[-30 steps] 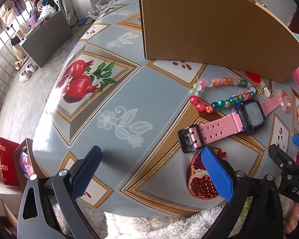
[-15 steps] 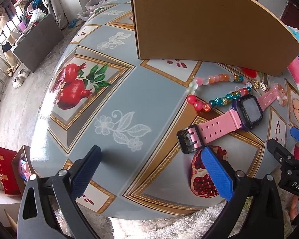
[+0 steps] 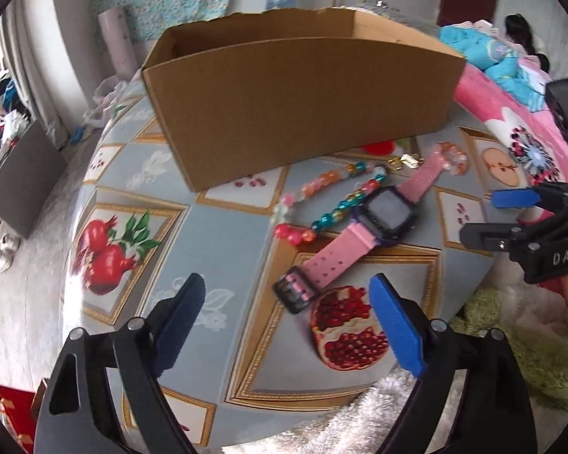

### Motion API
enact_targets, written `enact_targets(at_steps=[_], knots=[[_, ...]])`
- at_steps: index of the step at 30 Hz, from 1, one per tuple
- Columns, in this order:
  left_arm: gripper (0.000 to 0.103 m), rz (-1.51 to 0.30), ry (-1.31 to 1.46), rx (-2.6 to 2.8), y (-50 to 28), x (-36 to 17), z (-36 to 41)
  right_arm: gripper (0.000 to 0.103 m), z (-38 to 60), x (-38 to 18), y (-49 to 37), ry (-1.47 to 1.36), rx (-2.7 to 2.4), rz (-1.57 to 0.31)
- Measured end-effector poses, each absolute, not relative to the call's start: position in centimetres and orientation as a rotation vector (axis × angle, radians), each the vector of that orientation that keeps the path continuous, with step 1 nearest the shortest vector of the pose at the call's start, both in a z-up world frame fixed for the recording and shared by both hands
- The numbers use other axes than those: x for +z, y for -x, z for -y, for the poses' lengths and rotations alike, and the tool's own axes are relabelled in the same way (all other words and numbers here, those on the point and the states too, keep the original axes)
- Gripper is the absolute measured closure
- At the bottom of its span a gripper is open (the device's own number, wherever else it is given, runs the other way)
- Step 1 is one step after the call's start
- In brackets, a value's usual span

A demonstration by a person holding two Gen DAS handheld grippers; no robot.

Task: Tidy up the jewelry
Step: 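Grasp the smartwatch face with the right gripper while the left gripper pinches its strap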

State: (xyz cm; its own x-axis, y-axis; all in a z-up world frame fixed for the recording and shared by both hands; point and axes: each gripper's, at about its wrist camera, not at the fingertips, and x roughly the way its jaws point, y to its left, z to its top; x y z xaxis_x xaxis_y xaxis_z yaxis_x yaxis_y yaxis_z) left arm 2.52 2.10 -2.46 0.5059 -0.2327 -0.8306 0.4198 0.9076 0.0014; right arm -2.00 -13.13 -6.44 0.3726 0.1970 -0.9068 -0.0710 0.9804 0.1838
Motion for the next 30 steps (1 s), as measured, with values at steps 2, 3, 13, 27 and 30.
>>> enact_targets(at_steps=[2,3,13,27,30], knots=[[0.033,-0.967,-0.237,-0.454,-2.6,-2.6,-1.4,0.008,13.3,-5.5,1.6,-0.092,0.209,-1.147],[0.037,-0.976,-0.249,-0.476,-2.7,-2.8,-1.0,0.008,13.2,-5.0,1.5,-0.064,0.230,-1.127],[0.063,-0.998,-0.270,-0.559,-4.0,-3.7,-0.6,0.038,9.0,-4.3,-0.9,0.311,0.551,-1.017],[0.066,-1.040,-0.194,-0.587,-4.7,-4.4,-1.9,0.046,3.3,-6.3,-2.0,0.618,0.794,-0.980],[0.066,-1.034,-0.187,-0.597,-4.7,-4.2,-2.4,0.048,1.7,-6.7,-3.7,0.589,0.820,-0.999]])
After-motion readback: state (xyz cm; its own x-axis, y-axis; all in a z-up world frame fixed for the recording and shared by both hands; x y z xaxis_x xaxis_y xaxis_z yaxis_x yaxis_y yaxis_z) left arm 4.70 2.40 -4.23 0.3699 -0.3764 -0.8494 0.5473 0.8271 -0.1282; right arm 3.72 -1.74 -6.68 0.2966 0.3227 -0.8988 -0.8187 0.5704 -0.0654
